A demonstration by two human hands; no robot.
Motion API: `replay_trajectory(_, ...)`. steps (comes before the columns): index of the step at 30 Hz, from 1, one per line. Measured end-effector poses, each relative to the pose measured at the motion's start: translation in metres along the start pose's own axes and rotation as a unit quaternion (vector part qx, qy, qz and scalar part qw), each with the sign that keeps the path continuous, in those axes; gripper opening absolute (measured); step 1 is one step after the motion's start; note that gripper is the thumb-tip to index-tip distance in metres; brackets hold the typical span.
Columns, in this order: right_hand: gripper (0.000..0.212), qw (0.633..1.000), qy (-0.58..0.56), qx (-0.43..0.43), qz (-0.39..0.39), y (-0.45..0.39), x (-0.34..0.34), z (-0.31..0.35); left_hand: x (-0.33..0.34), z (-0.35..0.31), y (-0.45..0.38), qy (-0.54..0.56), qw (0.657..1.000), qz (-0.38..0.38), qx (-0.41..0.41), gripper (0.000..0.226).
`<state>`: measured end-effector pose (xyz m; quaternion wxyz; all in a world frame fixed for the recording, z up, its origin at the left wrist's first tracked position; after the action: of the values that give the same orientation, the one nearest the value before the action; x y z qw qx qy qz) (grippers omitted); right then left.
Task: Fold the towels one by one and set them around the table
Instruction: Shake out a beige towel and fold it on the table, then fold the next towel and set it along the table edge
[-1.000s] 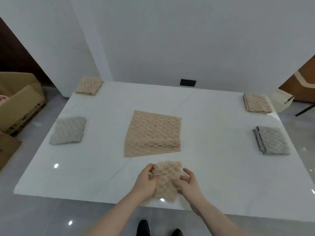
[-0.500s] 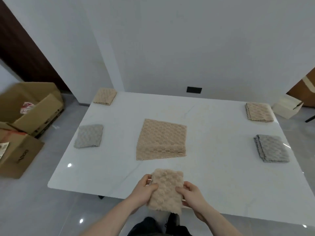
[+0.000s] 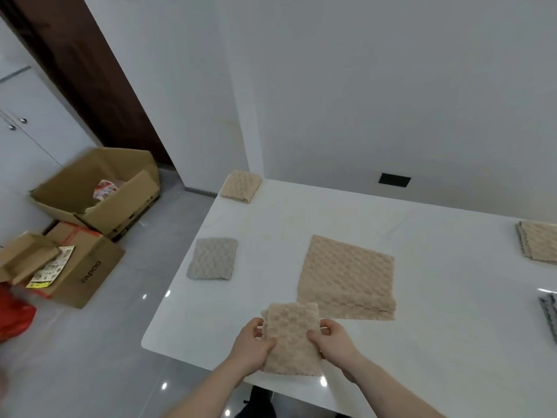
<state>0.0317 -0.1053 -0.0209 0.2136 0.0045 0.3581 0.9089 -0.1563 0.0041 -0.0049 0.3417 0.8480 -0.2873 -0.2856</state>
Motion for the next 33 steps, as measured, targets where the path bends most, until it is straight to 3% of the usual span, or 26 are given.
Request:
replay_trajectory(10,0.021,0.996,0.072,0.035,-0.041,-0.053,0.102,0.013,-0.081,0.017,-0.066,-0.101,0.994,0.045,0.000,0.022)
replay_trajectory(13,0.040,0.994,0.089,0.047,-0.034,-0.058,0.114,0.005,-0.091,0.028,-0.074,-0.153,0.985,0.084,-0.002,0.041)
replay_trajectory(15,0.056,0.992,0.114,0.052,-0.035,-0.056,0.110,-0.002,-0.095,0.034,-0.074,-0.164,0.981,0.103,-0.008,0.068)
replay_trajectory(17,0.059,0.989,0.133,0.053,-0.048,-0.049,0.098,-0.007,-0.098,0.038,-0.076,-0.200,0.977,0.070,-0.007,0.097)
replay_trajectory(19,0.058,0.986,0.134,0.063,-0.077,-0.037,0.079,-0.012,-0.098,0.032,-0.075,-0.282,0.959,-0.006,0.036,0.089)
replay_trajectory(21,0.054,0.981,0.137,0.078,-0.113,-0.023,0.057,-0.023,-0.091,0.018,-0.072,-0.333,0.931,-0.039,0.144,0.068)
replay_trajectory(26,0.056,0.964,0.153,0.117,-0.186,0.014,0.010,-0.047,-0.030,-0.024,-0.072,-0.397,0.874,0.072,0.270,0.064)
replay_trajectory(30,0.057,0.958,0.172,0.121,-0.198,0.031,-0.017,-0.059,0.022,-0.040,-0.074,-0.463,0.829,0.148,0.277,0.065)
replay_trajectory(33,0.058,0.958,0.166,0.112,-0.204,0.040,-0.033,-0.067,0.054,-0.048,-0.076,-0.512,0.806,0.157,0.253,0.066)
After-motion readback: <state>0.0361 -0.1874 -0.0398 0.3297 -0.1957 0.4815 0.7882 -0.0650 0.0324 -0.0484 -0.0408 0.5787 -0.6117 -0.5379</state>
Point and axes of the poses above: each hand's wrist, its own y-axis away from the middle knuckle, its own x-axis out of the palm, z = x × y, the point moved 1 cm from there along -y, towards the middle knuckle, and after that the axes turned 6 degrees about -x, right-handed, at the moved point
